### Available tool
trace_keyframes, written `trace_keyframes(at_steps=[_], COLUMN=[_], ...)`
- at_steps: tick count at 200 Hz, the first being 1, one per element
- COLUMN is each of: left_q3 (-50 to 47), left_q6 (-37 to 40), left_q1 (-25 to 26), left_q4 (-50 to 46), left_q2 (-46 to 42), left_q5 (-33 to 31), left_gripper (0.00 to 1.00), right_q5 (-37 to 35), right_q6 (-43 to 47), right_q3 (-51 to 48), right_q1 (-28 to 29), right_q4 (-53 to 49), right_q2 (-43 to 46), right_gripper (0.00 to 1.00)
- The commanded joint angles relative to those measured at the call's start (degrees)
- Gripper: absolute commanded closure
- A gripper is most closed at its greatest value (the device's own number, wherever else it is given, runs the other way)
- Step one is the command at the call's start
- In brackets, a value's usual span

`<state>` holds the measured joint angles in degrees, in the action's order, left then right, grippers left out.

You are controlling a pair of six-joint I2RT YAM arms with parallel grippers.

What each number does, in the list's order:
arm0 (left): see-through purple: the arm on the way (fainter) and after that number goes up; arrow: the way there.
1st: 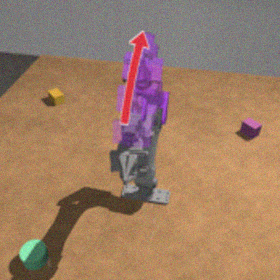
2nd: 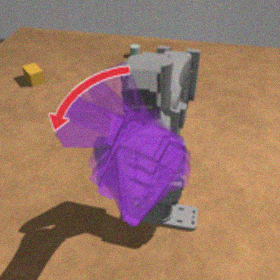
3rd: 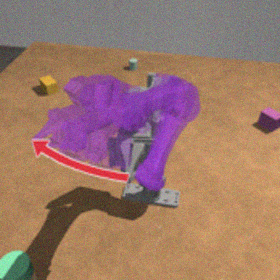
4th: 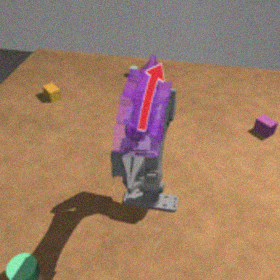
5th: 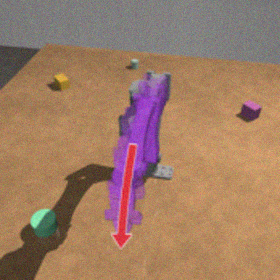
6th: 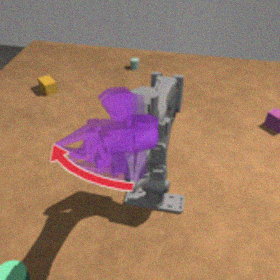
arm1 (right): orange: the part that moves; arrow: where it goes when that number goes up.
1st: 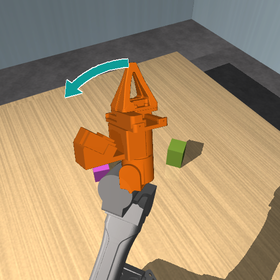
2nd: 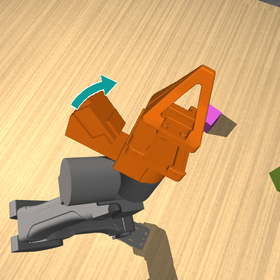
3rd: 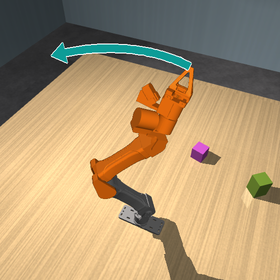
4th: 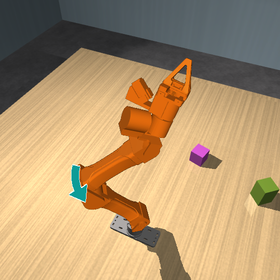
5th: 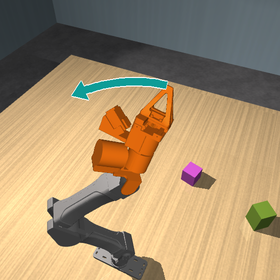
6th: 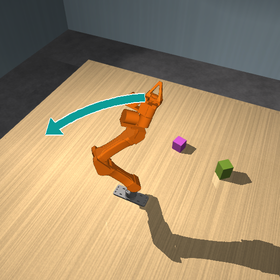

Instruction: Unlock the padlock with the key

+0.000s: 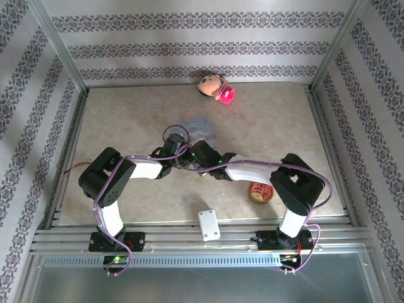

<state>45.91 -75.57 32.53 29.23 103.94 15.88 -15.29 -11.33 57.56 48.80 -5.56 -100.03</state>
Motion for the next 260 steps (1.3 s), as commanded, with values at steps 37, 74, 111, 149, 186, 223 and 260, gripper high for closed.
trace_keyframes(at_steps=[37,74,111,149,186,223,260], left_q3=[0.26,0.23,0.57,0.53,0.40,-0.04,-0.62], left_q6=[-2.12,-2.39,-2.56,-2.83,-2.83,-2.92,-2.93], left_q1=[0.34,0.25,0.25,0.25,0.25,0.16,-0.06], left_q4=[1.27,1.70,1.92,2.13,2.12,2.13,1.97], left_q2=[0.84,1.08,1.34,1.61,1.47,1.34,0.91], left_q5=[3.55,3.74,4.12,4.34,4.34,4.23,3.89], left_gripper=[0.91,0.91,0.91,0.91,0.91,0.91,0.91], right_q5=[11.41,18.76,28.17,35.50,41.36,46.47,49.35], right_q6=[-6.66,-11.00,-16.64,-22.01,-27.30,-32.19,-37.13], right_q3=[-3.05,-5.51,-8.78,-11.60,-13.47,-14.74,-15.96], right_q1=[-5.52,-8.97,-13.18,-16.80,-19.46,-21.17,-22.66], right_q4=[6.08,9.99,16.80,24.54,31.99,39.66,45.55], right_q2=[0.48,1.15,1.33,1.07,-0.39,-2.38,-3.75], right_gripper=[0.94,0.94,0.95,0.95,0.97,0.97,0.95])
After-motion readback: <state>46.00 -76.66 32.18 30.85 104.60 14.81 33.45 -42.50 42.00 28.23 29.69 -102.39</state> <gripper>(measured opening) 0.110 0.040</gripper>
